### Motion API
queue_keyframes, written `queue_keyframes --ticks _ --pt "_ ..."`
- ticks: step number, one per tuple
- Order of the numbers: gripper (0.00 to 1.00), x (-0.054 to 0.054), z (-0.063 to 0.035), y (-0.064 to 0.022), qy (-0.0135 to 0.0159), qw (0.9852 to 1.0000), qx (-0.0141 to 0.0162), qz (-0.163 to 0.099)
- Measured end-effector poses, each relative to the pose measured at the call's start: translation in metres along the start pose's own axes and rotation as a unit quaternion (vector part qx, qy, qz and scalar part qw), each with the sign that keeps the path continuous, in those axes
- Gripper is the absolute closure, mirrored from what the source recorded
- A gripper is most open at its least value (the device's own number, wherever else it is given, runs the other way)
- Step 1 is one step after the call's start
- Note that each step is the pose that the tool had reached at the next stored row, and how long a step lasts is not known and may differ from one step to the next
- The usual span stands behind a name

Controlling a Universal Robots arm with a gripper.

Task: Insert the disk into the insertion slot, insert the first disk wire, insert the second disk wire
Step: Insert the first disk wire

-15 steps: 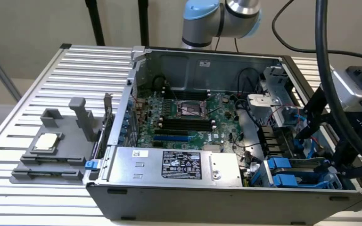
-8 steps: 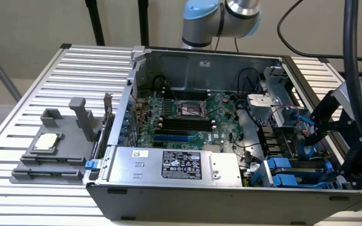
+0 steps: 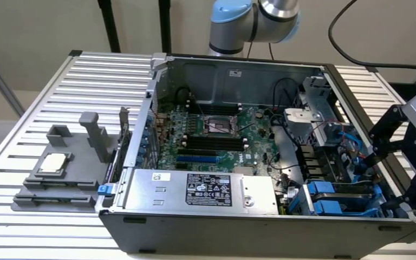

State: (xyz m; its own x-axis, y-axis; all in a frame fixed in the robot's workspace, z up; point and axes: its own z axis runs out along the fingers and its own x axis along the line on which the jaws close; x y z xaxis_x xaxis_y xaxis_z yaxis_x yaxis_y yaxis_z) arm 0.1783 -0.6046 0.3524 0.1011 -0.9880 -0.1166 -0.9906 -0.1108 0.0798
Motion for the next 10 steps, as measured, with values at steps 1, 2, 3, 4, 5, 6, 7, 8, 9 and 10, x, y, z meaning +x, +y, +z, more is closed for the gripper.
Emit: queue_keyframes --ticks 1,2,3,4,5,6,7,8,9,10 --pt "0.31 0.0001 0.0003 0.0 -0.0005 1.0 0.0 0.0" --pt "0.31 0.0002 0.0007 -0.0001 -0.0009 1.0 0.0 -0.001" --pt "0.31 0.0002 0.0009 -0.0002 -0.0011 1.0 0.0 -0.001" --pt "0.33 0.0003 0.0012 -0.0003 -0.0013 1.0 0.0 -0.002" --pt "0.4 0.0003 0.0014 -0.0006 -0.0015 1.0 -0.0001 -0.002" --pt "0.46 0.0004 0.0017 -0.001 -0.0017 1.0 -0.0001 -0.003" --pt "0.46 0.0005 0.0019 -0.0015 -0.0017 1.0 -0.0002 -0.004" --pt "0.46 0.0005 0.0021 -0.0019 -0.0018 1.0 -0.0003 -0.005" --pt "0.53 0.0006 0.0023 -0.0022 -0.0019 1.0 -0.0004 -0.006" --pt "0.53 0.0007 0.0027 -0.0023 -0.0024 1.0 -0.0005 -0.007"
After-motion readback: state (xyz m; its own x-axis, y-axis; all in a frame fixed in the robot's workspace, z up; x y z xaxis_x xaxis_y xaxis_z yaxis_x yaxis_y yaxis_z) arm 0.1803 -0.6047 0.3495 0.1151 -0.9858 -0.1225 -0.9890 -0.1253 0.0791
